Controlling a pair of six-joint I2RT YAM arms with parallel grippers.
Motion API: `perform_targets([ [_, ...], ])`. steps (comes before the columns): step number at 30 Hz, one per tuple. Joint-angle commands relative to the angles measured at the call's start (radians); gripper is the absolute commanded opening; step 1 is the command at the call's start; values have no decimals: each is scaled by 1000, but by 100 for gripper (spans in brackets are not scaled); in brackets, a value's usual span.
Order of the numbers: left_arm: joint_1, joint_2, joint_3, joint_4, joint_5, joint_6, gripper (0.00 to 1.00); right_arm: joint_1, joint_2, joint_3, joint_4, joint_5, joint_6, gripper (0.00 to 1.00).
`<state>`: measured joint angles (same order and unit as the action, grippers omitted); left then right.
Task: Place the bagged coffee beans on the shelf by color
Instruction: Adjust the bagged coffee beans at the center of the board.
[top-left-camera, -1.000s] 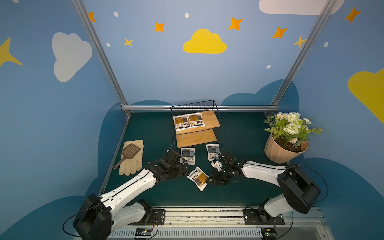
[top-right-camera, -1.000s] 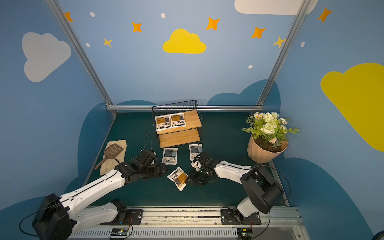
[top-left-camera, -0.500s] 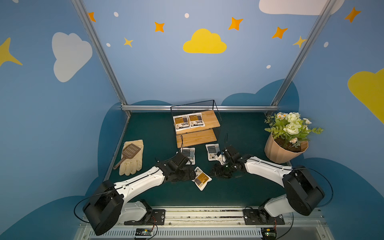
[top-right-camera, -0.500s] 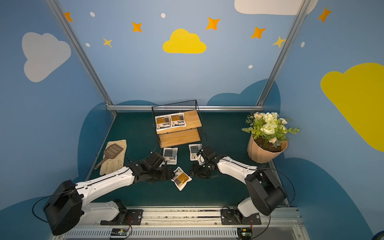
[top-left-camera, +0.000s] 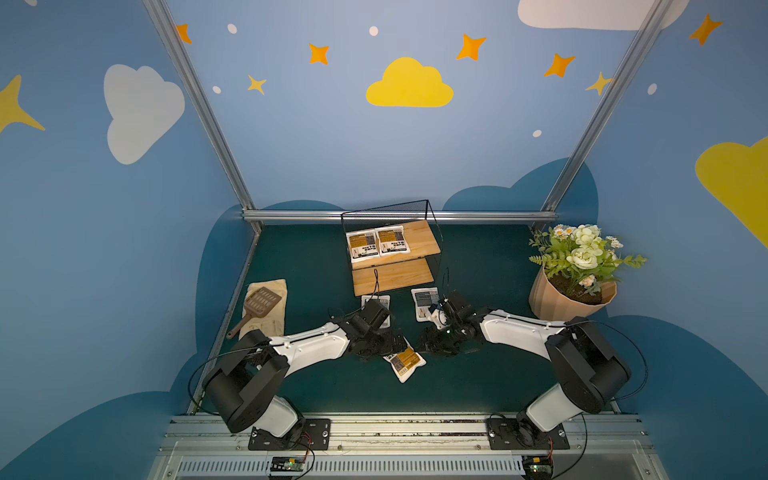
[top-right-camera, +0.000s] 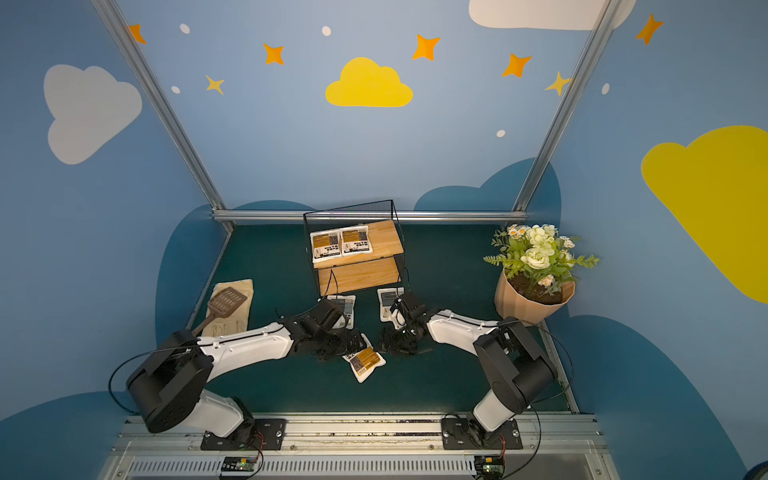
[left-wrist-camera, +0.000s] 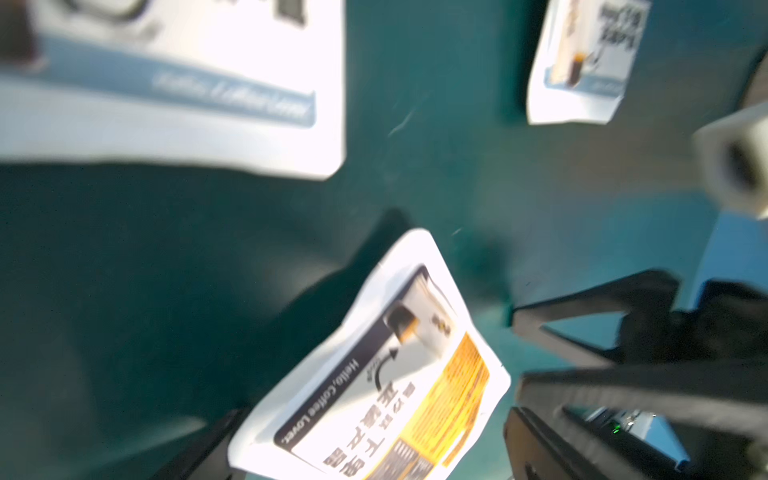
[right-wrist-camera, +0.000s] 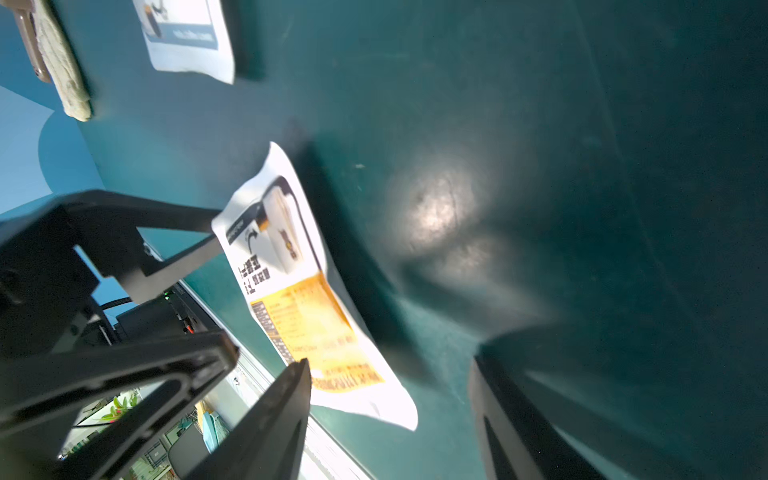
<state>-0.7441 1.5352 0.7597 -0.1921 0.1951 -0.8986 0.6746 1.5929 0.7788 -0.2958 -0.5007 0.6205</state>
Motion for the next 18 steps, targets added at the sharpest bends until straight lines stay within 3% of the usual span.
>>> perform_targets([
  [1,16,65,61,45,31,2,100,1,-18,-33,15,-1,-1,66],
  [10,128,184,276,-21,99,103,100,61,-50,-57,13,-6,37,66],
  [18,225,52,283,-180,90,178,100,192,-53,-77,26,-2,98,66],
])
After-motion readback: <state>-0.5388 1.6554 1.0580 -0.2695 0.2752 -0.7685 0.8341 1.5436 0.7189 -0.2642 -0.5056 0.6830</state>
